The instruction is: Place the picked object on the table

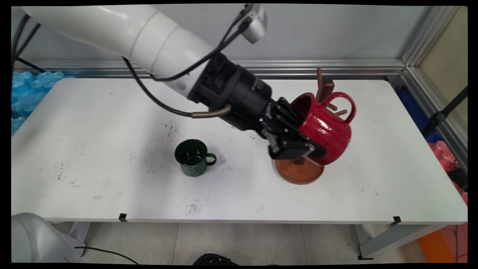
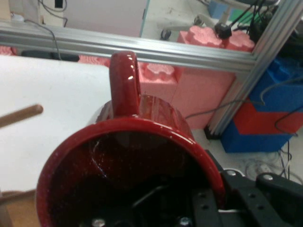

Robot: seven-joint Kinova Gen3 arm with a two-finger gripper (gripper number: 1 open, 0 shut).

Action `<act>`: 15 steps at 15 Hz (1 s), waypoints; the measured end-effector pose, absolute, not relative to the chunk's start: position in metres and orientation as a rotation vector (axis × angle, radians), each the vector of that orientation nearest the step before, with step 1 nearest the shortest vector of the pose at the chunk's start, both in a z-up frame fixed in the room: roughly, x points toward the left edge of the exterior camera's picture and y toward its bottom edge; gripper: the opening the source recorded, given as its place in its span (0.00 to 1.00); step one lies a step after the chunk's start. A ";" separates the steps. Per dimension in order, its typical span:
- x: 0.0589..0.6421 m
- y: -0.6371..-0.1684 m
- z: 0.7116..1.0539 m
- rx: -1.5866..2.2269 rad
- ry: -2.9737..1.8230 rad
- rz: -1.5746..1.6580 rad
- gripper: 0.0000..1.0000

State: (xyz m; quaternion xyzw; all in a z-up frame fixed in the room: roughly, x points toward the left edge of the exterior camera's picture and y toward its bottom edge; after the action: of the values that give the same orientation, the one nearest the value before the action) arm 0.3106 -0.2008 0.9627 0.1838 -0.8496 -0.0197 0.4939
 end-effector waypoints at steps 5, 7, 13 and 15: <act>0.330 -0.193 0.975 0.434 -2.112 -0.033 0.00; 0.338 -0.191 0.980 0.431 -2.133 -0.026 0.00; 0.364 -0.186 0.996 0.425 -2.205 -0.002 0.00; 0.372 -0.186 1.001 0.423 -2.228 0.008 0.00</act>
State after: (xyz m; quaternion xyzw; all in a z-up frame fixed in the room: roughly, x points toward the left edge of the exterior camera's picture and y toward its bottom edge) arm 0.3721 -0.1861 1.0006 0.1690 -0.8902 0.0032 0.4231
